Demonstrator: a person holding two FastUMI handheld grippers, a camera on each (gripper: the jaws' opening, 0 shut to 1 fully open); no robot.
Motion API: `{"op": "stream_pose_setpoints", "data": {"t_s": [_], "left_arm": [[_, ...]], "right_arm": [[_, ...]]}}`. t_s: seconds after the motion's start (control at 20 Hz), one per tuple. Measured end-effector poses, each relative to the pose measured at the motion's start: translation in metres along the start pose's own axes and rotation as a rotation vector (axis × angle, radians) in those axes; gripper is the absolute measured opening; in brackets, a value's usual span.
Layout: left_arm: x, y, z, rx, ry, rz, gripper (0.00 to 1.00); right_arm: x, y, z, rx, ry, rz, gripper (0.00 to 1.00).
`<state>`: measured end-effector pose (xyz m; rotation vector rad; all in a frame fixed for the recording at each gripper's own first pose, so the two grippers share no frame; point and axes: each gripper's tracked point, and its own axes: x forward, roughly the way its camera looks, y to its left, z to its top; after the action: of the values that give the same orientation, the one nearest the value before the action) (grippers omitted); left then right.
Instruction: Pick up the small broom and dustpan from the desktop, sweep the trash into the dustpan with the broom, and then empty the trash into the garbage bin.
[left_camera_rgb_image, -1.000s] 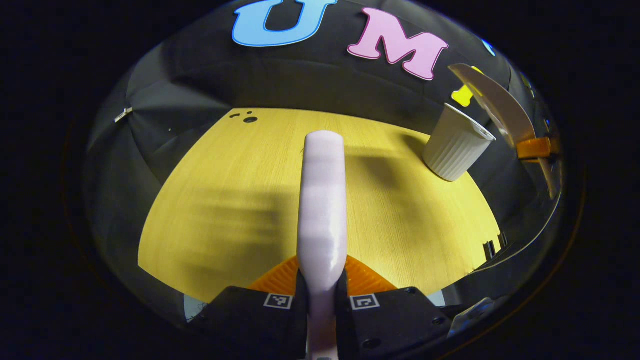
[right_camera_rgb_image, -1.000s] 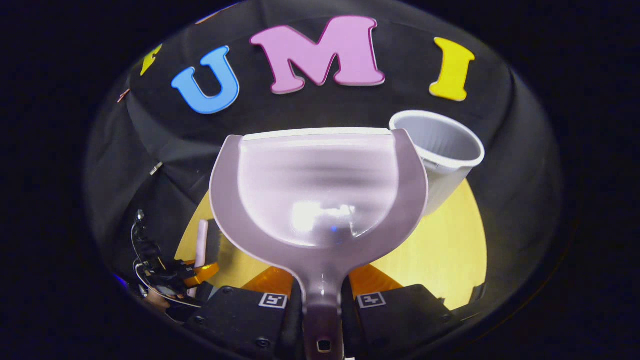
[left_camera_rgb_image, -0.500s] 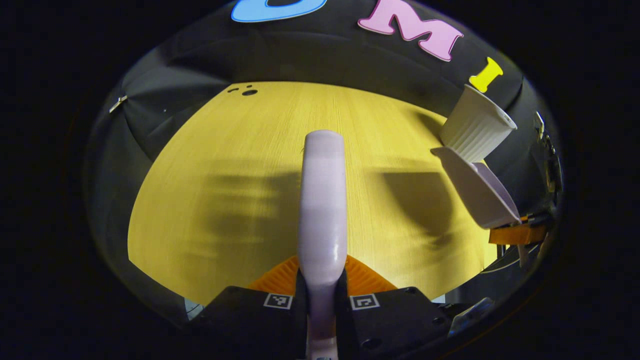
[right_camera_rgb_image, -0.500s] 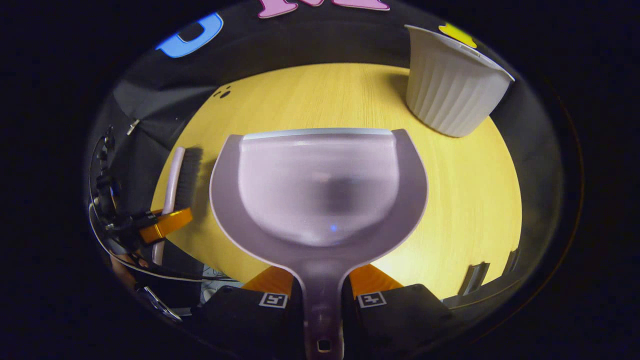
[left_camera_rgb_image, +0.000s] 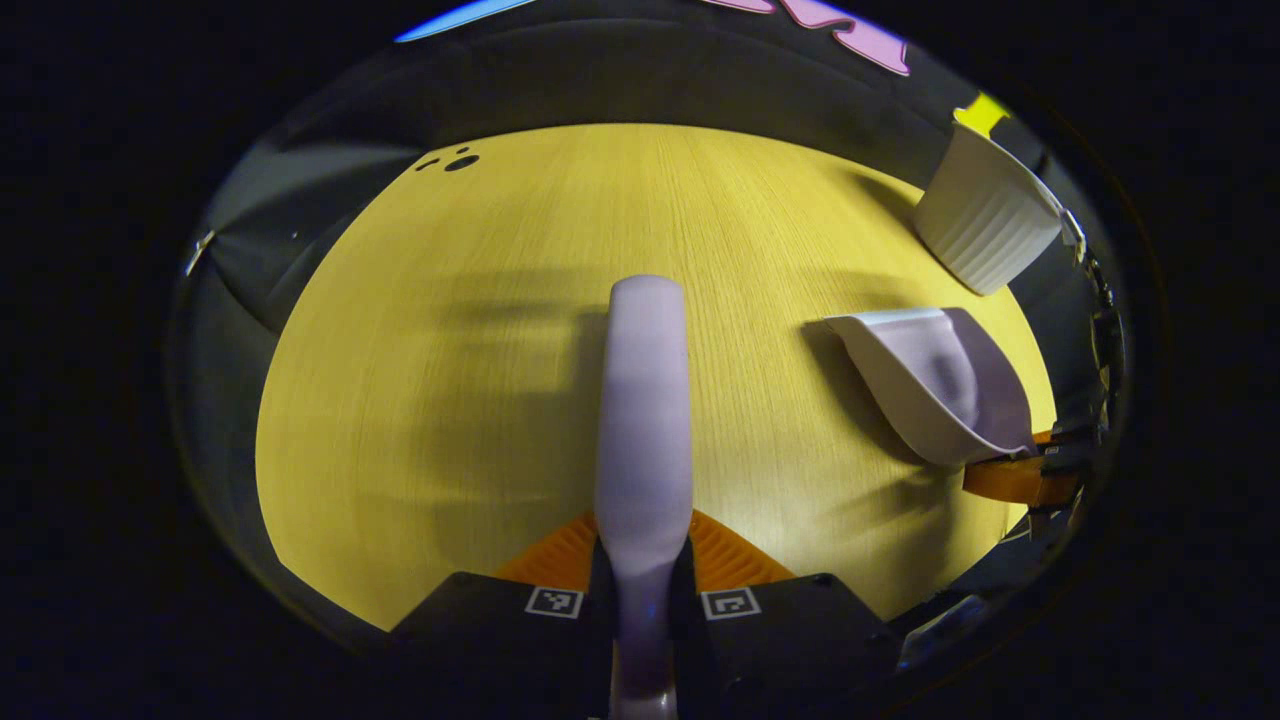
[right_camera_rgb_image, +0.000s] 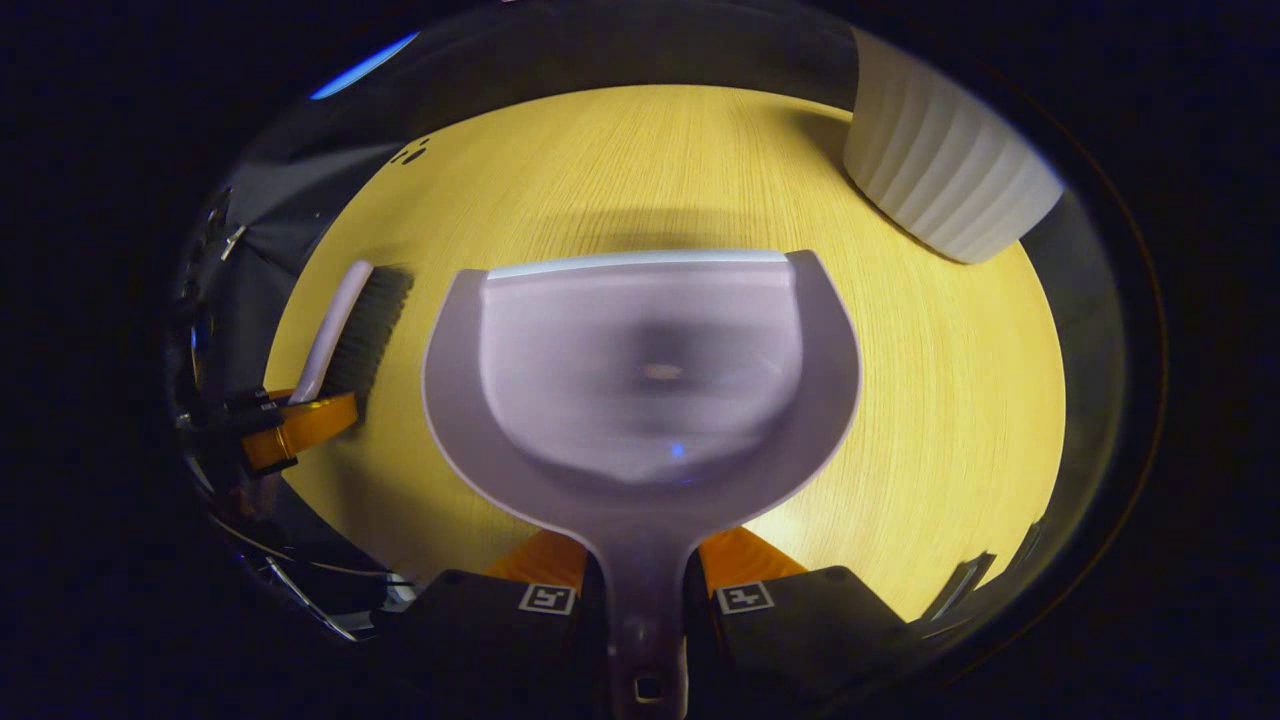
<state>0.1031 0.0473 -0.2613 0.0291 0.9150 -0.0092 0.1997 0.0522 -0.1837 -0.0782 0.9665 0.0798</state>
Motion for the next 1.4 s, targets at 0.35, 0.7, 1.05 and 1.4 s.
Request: {"op": "stream_pose_setpoints", "data": {"t_s": [0.35, 0.7, 1.05, 1.4], "left_arm": [[0.003, -0.017, 0.000, 0.061, 0.044, 0.020, 0.31], [-0.009, -0.031, 0.009, 0.023, 0.004, -0.030, 0.92], [-0.054, -0.033, 0.031, 0.055, -0.152, -0.018, 0.97], [-0.157, -0.038, 0.061, 0.065, -0.520, -0.019, 0.97]], "right_arm": [[0.008, 0.007, 0.002, 0.015, 0.043, 0.035, 0.39], [0.002, 0.019, 0.010, 0.044, 0.042, 0.094, 0.92], [-0.044, 0.002, 0.031, 0.039, -0.114, 0.045, 0.99], [-0.123, -0.010, 0.071, 0.059, -0.400, 0.001, 0.99]]}}
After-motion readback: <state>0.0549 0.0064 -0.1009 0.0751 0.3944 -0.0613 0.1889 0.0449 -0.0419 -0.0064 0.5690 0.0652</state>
